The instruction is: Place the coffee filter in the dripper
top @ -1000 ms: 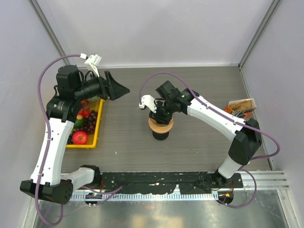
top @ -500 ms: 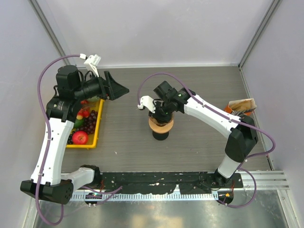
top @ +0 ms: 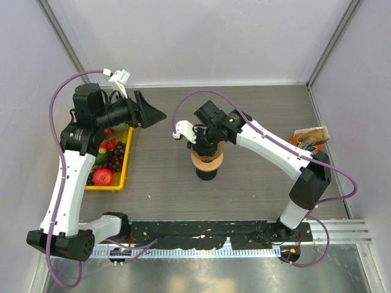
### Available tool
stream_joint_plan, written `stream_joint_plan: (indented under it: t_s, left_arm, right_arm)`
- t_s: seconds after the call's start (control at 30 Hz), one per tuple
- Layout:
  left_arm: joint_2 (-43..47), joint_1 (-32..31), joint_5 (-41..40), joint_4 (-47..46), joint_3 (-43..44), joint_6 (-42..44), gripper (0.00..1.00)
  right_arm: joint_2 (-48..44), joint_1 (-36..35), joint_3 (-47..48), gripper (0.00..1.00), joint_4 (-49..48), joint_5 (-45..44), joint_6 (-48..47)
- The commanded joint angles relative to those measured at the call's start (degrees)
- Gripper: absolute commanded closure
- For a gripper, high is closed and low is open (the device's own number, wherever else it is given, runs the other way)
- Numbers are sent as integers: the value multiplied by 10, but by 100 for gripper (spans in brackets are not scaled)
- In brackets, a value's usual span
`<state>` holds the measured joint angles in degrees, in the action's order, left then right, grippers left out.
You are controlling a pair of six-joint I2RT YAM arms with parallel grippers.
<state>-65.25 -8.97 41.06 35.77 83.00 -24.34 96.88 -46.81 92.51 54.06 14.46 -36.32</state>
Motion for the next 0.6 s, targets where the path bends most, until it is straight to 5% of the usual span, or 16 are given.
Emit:
stream_joint_plan:
  t_s: [0.0, 0.3, 0.57]
  left_arm:
    - [-2, 4, 6, -22, 2, -10, 27]
    - [-8, 9, 10, -23, -14, -16, 28]
    - [-10, 9, 27, -32, -61, 3, 52]
  right_arm:
    - [-10, -4, 34, 71, 15, -4, 0]
    - [-20, -4, 52, 69, 40, -20, -4]
    - [-53, -3, 82, 68, 51, -19, 9]
